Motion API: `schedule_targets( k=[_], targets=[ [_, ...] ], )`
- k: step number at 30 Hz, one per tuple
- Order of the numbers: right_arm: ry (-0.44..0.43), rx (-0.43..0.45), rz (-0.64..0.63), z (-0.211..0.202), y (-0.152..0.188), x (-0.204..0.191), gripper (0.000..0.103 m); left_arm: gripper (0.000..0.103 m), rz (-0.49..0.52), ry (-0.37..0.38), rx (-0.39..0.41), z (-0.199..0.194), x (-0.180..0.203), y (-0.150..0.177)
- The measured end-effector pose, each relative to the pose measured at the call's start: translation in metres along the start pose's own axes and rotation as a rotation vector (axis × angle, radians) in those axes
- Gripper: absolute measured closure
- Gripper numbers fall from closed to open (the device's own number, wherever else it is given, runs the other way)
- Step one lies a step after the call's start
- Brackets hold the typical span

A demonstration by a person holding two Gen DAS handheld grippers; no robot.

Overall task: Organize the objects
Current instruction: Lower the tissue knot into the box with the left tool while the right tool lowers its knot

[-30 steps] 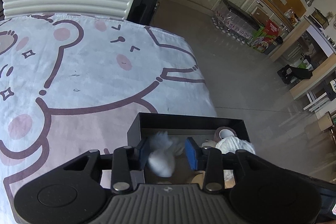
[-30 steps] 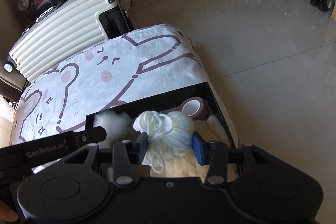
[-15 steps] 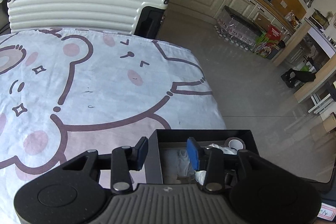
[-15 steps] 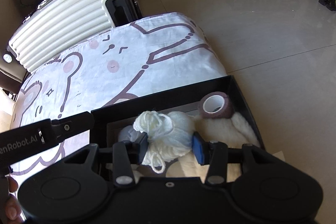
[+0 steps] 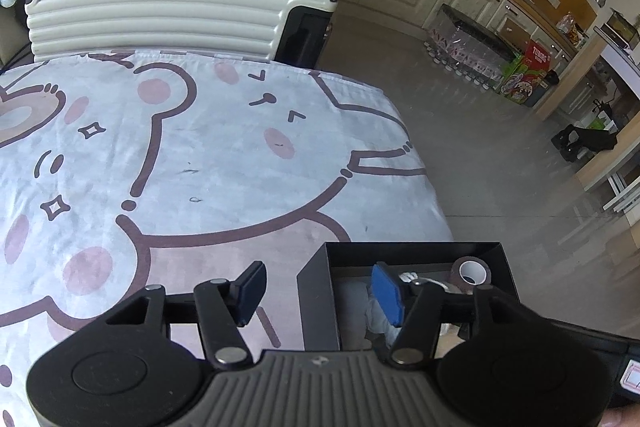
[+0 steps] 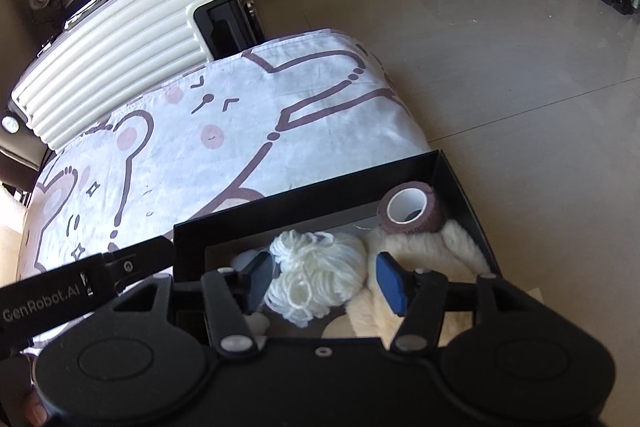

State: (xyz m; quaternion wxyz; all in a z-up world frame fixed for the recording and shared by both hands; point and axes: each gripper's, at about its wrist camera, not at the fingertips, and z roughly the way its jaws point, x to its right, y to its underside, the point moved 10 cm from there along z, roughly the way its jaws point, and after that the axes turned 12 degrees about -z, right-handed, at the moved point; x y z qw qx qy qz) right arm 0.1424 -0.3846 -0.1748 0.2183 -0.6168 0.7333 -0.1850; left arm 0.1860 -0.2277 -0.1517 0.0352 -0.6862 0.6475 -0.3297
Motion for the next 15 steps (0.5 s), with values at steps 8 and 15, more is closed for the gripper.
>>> schedule_targets(
  k=[8,15],
  targets=[
    [0.007,-0.024,0.006,0.006,0.006,0.003,0.078,0.038,0.018,-0.024,0.003,-0.004,-0.004,0.001],
    [0.020,-0.048,-0.018,0.022,0.008,-0.002,0.079,0.038,0.032,-0.044,-0.001,-0.001,-0.009,-0.001]
  ],
)
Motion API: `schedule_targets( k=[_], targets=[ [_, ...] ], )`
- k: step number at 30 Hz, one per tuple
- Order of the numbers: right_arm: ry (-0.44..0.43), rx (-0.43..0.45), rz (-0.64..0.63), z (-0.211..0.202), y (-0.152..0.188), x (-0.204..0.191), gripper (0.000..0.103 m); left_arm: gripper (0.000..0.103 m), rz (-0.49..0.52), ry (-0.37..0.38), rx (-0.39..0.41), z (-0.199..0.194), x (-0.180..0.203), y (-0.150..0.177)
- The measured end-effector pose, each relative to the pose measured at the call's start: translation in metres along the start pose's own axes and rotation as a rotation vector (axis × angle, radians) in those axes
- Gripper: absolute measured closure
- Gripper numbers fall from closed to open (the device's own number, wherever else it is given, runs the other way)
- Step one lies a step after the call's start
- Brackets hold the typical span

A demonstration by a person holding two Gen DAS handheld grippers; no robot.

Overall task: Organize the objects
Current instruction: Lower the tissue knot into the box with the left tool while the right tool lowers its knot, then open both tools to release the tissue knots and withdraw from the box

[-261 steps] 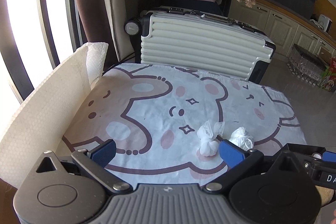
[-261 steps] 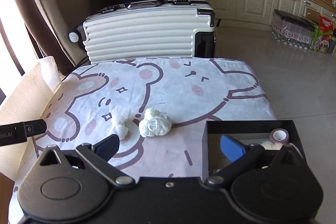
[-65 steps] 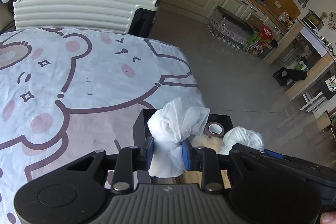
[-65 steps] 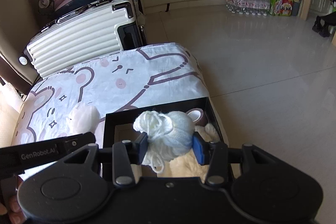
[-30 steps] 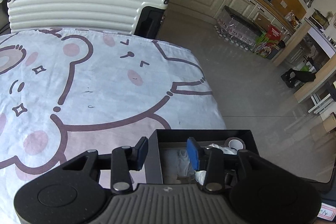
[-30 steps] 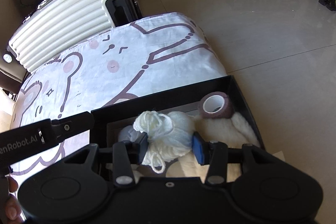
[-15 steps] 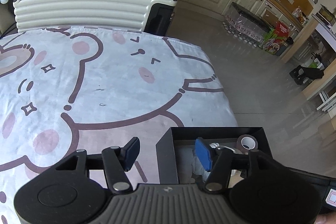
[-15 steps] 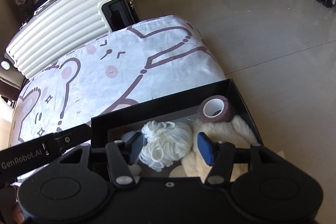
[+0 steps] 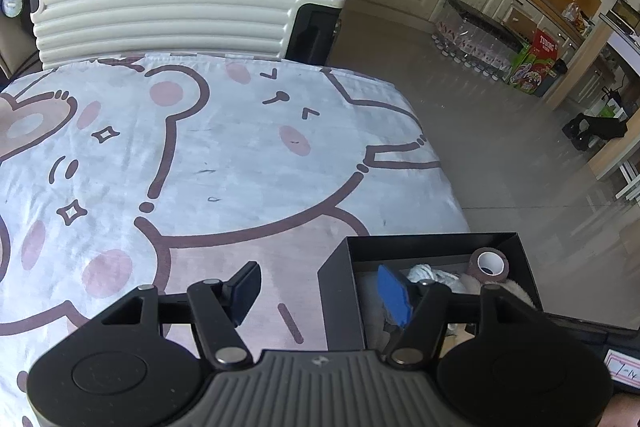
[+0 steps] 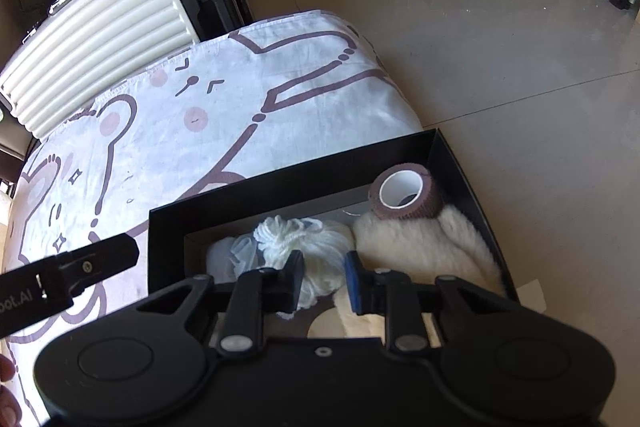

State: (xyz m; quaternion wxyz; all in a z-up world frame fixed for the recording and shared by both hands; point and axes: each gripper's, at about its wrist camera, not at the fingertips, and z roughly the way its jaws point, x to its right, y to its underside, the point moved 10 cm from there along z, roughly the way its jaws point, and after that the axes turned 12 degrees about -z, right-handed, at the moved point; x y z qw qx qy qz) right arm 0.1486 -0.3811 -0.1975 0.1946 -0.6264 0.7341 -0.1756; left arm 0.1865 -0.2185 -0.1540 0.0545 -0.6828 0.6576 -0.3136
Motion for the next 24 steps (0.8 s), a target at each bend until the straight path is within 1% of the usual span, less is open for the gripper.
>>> schedule_targets(
  k=[4,7,14,18,24],
  targets=[
    [-0.018,-0.004,-0.009,0.002,-0.002,-0.005,0.078,0.038,0.025,-0.016,-0.004,0.003,0.000,0.002],
    [-0.027,-0.001,0.011,-0.003,-0.003,-0.002,0.078,0.038,0.037,-0.027,-0.011,0.005,0.000,0.004],
    [-0.037,0.059,0.066,-0.027,-0.009,0.013,0.077,0.038,0.060,-0.043,-0.017,0.002,0.001,0.008],
    [-0.016,0.073,0.063,-0.038,-0.008,0.019,0.076,0.037,0.075,-0.058,-0.023,-0.002,0.001,0.012],
    [-0.010,0.092,0.052,-0.054,-0.005,0.017,0.076,0.037,0.091,-0.063,-0.015,-0.017,0.002,0.015]
  ],
)
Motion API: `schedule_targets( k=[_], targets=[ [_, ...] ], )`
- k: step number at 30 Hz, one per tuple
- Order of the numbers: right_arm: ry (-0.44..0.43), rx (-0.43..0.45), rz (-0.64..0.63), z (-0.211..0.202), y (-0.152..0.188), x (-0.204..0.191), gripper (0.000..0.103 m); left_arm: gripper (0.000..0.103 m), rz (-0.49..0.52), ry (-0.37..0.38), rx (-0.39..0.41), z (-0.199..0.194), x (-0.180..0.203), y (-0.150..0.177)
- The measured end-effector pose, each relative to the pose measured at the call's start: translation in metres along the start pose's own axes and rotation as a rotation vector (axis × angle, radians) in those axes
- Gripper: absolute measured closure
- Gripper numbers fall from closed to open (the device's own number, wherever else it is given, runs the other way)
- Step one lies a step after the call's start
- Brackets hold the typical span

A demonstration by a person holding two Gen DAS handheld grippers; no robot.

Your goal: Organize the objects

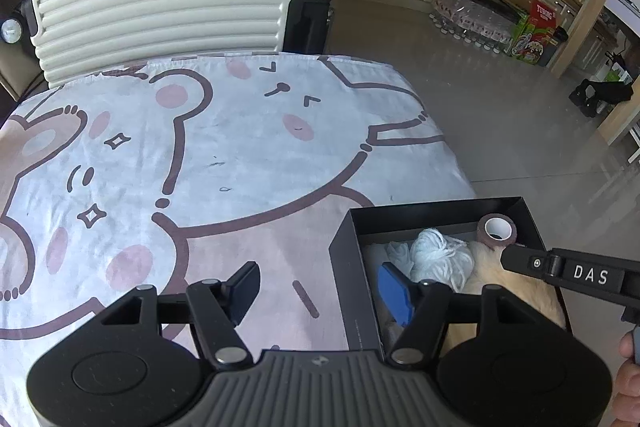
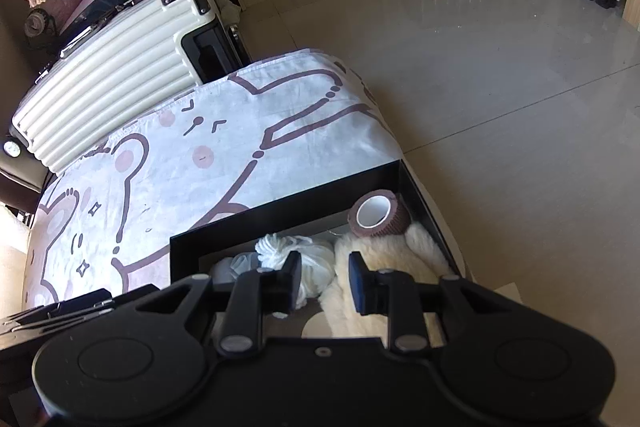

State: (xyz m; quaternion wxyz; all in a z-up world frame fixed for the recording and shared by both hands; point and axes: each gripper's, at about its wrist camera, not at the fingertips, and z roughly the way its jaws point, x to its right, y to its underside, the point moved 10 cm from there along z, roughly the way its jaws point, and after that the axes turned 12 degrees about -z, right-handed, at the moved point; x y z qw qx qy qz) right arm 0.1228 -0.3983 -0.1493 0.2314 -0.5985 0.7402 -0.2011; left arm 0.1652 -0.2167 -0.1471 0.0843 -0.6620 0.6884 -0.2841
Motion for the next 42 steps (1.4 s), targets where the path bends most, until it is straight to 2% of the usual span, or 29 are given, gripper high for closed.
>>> schedule_targets(
  k=[10,30,34,37,42],
  targets=[
    [0.029,0.058,-0.041,-0.046,0.003,-0.006,0.074,0.032,0.009,0.001,0.033,-0.035,0.002,0.005],
    [0.070,0.150,-0.053,-0.141,0.034,-0.003,0.072,0.029,0.069,-0.003,0.111,-0.118,0.007,0.033],
    [0.090,0.172,-0.055,-0.157,0.041,-0.001,0.070,0.024,0.076,-0.018,0.134,-0.135,0.003,0.038],
    [0.104,0.192,-0.058,-0.169,0.045,0.000,0.064,0.020,0.082,-0.035,0.153,-0.146,-0.002,0.040],
    [0.144,0.203,-0.084,-0.183,0.050,-0.001,0.043,0.009,0.087,-0.054,0.177,-0.159,-0.009,0.044]
  ],
)
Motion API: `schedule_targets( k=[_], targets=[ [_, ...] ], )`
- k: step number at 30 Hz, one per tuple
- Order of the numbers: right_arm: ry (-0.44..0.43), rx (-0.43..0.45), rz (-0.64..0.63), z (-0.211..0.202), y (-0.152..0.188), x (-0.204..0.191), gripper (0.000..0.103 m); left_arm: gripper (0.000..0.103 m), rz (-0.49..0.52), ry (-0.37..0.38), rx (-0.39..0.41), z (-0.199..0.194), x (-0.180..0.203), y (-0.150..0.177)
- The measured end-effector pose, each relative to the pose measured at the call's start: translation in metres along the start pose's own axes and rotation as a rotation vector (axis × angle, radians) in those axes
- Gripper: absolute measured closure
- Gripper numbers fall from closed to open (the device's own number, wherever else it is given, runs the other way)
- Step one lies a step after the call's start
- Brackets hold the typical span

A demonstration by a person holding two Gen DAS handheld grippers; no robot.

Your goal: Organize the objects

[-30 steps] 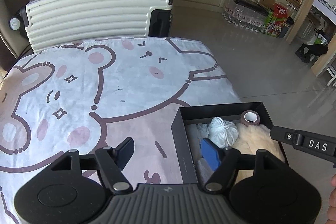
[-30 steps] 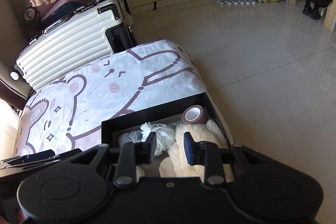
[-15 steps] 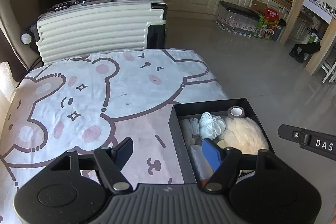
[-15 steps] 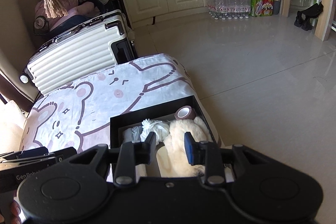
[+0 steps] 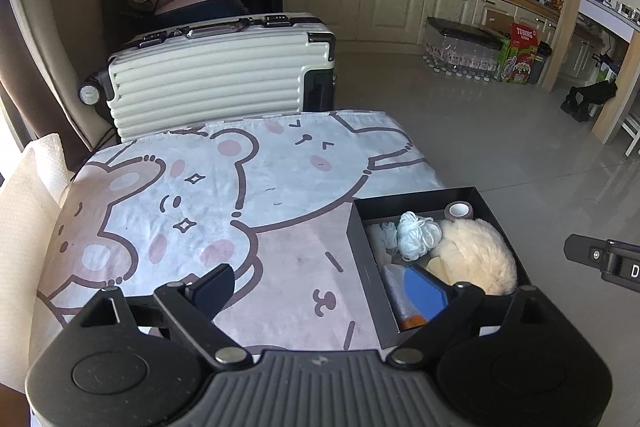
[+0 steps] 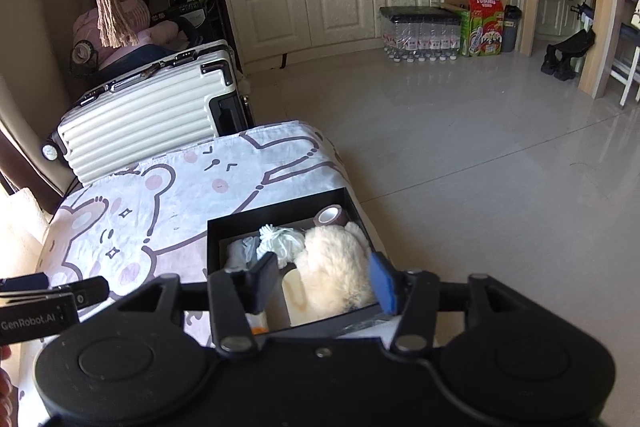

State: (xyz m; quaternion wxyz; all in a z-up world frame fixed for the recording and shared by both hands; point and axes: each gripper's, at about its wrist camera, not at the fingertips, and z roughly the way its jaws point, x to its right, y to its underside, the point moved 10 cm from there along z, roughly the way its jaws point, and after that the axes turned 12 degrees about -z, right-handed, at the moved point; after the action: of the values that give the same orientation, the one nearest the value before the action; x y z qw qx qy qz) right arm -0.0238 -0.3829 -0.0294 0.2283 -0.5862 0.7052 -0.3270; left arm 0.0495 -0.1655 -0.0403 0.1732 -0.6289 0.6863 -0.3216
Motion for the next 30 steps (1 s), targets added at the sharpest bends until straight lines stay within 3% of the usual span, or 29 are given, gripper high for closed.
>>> schedule_targets(
  k=[3,14,30],
  targets=[
    [0.026,0.016,-0.010,-0.010,0.001,0.001,0.026,0.005,0.007,0.001,-0.001,-0.003,-0.001,0.005],
    [0.085,-0.028,-0.069,-0.016,0.019,0.004,0.000,0.000,0.010,-0.023,-0.027,-0.004,-0.008,0.017],
    [0.085,-0.071,-0.070,-0.012,0.032,0.015,0.000,0.000,0.059,-0.020,-0.035,-0.003,0.006,0.020]
  ],
)
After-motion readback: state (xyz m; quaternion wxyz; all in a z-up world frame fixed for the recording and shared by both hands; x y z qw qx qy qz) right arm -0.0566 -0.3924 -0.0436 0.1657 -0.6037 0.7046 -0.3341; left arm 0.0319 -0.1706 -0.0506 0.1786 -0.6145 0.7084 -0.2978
